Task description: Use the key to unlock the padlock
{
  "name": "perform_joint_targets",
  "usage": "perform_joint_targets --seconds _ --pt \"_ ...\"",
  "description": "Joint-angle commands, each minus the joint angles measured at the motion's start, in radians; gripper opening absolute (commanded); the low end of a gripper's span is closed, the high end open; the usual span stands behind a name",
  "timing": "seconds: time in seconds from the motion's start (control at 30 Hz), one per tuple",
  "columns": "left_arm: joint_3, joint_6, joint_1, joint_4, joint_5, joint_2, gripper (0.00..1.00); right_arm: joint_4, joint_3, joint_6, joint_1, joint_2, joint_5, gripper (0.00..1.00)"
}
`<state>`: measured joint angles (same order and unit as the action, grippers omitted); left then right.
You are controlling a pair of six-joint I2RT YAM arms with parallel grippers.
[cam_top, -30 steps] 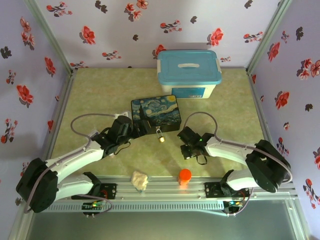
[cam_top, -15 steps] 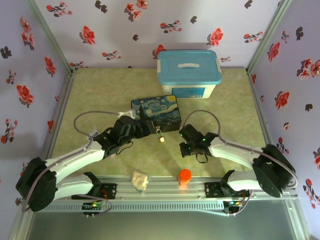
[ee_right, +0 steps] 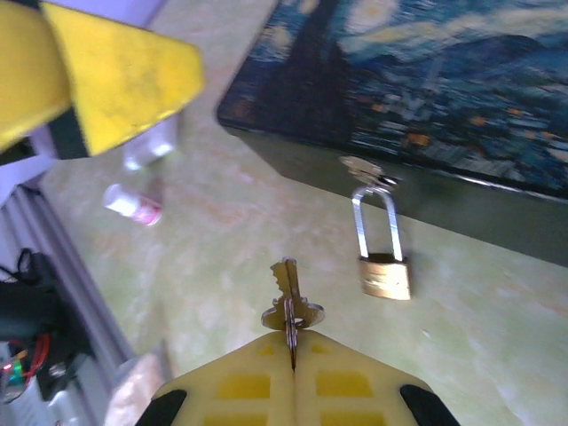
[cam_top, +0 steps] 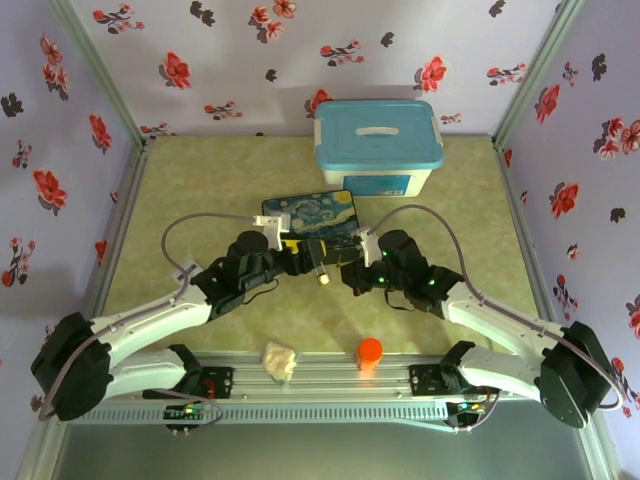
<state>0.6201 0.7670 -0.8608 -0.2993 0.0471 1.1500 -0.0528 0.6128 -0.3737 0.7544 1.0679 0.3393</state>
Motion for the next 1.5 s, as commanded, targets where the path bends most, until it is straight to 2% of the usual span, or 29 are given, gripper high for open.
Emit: perform_joint_targets --seconds 0.0,0.2,0.33,0.47,0.63,0.7,0.83,0.93,1.07,1.17,1.27,1.43,1.47 --pt "0.034 -0.015 -0.006 -0.044 0.059 0.032 0.69 0.082 -0.015 0.034 0.006 -0.055 0.104 0.0" --pt "0.001 -0.01 -0.032 -0.204 0.138 0.061 0.69 0.059 -0.041 0.081 0.014 -0.134 0.116 0.0" --pt "0.028 -0.062 -0.035 -0.189 0.204 0.084 0.66 0.044 -0.016 0.084 0.015 -0.119 0.159 0.0" --pt "-0.003 -0.07 -0.044 -0.252 0.244 0.077 0.63 0.062 -0.011 0.064 0.015 -0.098 0.177 0.0" --pt "-0.033 -0.067 -0.046 -0.29 0.273 0.075 0.5 0.075 -0.006 0.05 0.016 -0.071 0.185 0.0" --pt "-0.03 -0.077 -0.047 -0.254 0.273 0.074 0.43 0.078 -0.007 0.05 0.017 -0.074 0.179 0.0" --pt "-0.006 -0.115 -0.047 -0.142 0.266 0.07 0.4 0.088 -0.014 0.043 0.017 -0.08 0.165 0.0" --pt "0.009 -0.131 -0.047 -0.077 0.253 0.069 0.27 0.083 -0.012 0.044 0.016 -0.073 0.156 0.0" --pt "0.024 -0.154 -0.049 -0.018 0.238 0.069 0.24 0.064 -0.003 0.047 0.017 -0.063 0.139 0.0" --pt "0.029 -0.168 -0.048 0.004 0.222 0.068 0.15 0.062 -0.001 0.05 0.019 -0.056 0.136 0.0" --pt "0.027 -0.168 -0.049 0.0 0.209 0.065 0.02 0.062 0.001 0.054 0.019 -0.052 0.12 0.0" --pt "-0.004 -0.134 -0.047 -0.047 0.175 0.042 0.0 0.108 -0.004 0.013 0.019 -0.053 0.088 0.0" --pt "-0.012 -0.127 -0.045 -0.059 0.168 0.034 0.0 0.129 -0.007 -0.01 0.018 -0.051 0.09 0.09"
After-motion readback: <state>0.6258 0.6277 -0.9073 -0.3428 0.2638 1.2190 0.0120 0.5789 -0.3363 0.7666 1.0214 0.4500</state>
